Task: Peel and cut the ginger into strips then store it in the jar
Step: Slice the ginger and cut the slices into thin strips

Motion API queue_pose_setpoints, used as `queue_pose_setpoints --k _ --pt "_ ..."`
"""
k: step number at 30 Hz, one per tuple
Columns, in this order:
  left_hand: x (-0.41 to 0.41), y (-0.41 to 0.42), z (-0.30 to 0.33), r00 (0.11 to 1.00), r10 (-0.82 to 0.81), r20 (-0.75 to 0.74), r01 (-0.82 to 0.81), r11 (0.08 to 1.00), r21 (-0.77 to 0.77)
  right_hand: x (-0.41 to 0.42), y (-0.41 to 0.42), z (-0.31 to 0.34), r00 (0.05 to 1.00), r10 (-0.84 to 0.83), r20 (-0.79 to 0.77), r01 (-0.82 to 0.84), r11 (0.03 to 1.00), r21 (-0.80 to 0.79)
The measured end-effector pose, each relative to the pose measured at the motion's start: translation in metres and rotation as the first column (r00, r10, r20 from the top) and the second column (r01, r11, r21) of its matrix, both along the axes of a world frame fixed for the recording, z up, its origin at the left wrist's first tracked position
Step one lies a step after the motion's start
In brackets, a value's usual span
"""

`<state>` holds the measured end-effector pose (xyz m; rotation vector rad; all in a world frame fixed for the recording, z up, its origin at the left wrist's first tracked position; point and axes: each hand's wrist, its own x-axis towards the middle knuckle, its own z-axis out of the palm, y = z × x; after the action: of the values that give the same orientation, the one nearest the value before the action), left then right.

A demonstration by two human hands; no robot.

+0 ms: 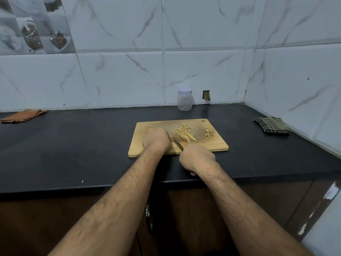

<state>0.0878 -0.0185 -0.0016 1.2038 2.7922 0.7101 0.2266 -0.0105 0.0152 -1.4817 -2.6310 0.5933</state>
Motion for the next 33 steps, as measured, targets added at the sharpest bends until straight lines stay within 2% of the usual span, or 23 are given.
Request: queue_pose_setpoints --k 6,23,33 --pt "-0.006 -0.003 -0.003 0.997 -0.009 0.078 0.006 0.999 0.040 0.006 0.003 0.001 0.999 0.036 0.017 -0.038 0.991 0.128" --pt "0.004 -0.002 -0.004 0.996 -0.079 -0.032 0.077 0.995 -0.063 -0.006 -0.002 -0.001 0.993 0.041 0.109 -0.060 0.983 0.174" --pt "0.000 -0.005 -0.007 0.995 -0.099 -0.013 0.098 0.994 -0.042 -0.004 -0.001 -0.002 0.997 0.036 0.066 -0.046 0.986 0.159"
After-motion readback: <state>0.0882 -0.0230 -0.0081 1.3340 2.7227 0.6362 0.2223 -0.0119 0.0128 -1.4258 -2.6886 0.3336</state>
